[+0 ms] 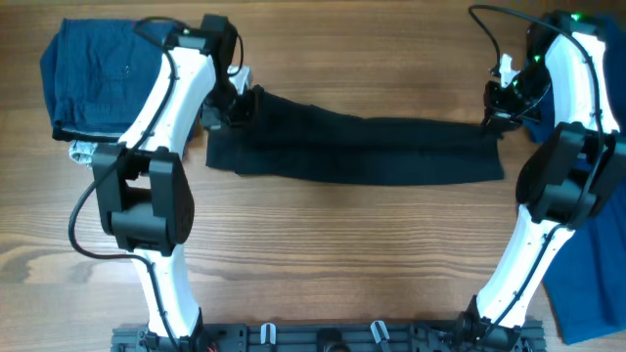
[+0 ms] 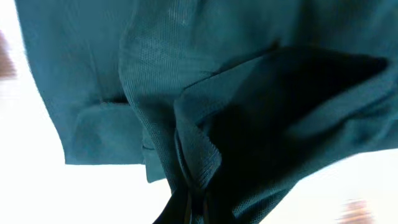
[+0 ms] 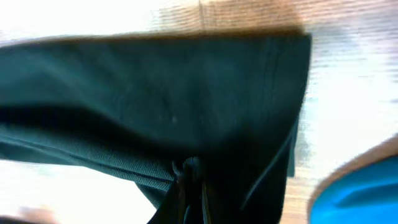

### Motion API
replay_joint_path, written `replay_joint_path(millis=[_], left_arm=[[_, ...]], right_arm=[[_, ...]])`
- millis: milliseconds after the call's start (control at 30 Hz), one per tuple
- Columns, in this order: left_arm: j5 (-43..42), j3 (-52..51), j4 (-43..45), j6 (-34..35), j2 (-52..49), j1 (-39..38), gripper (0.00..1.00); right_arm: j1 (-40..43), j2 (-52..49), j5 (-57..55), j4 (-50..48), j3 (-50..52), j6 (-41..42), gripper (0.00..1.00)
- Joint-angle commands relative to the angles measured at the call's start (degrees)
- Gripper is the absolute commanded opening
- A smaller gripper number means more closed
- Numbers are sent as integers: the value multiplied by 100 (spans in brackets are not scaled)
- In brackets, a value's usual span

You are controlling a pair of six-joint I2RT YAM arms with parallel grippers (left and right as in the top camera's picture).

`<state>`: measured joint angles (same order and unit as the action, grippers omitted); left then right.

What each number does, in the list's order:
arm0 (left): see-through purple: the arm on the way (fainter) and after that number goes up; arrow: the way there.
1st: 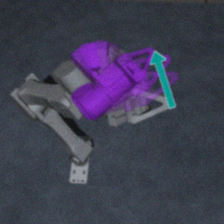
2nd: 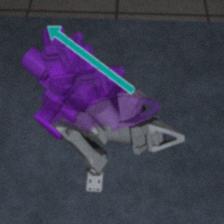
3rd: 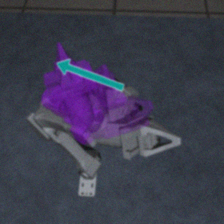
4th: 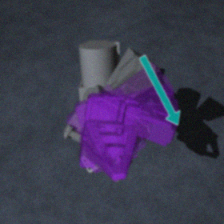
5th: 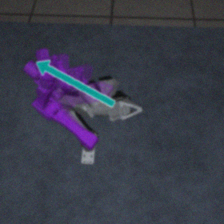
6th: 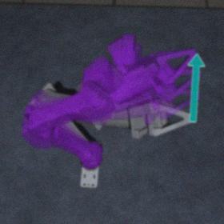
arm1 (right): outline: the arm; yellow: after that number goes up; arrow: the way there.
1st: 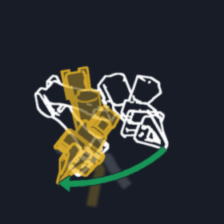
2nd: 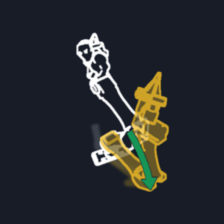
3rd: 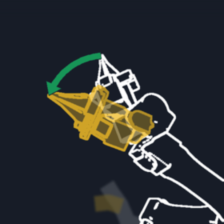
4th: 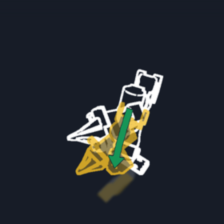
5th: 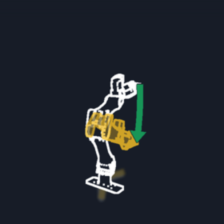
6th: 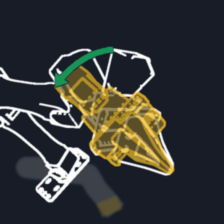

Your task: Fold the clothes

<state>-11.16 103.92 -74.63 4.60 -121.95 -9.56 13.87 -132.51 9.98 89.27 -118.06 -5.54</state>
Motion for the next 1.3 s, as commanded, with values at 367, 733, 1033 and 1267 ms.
replay_joint_path(millis=[367,733,1033,1267], left_arm=[[634,-927,841,254,28,48,7],[719,-782,619,212,35,125,57],[-179,654,531,380,225,122,31],[-662,579,831,378,-404,-313,22]], right_arm=[[4,149,7,-1049,1792,131,4],[4,398,-168,-562,1137,254,59],[-96,1875,487,-555,1027,402,53],[-966,1856,1283,-1670,1762,402,4]])
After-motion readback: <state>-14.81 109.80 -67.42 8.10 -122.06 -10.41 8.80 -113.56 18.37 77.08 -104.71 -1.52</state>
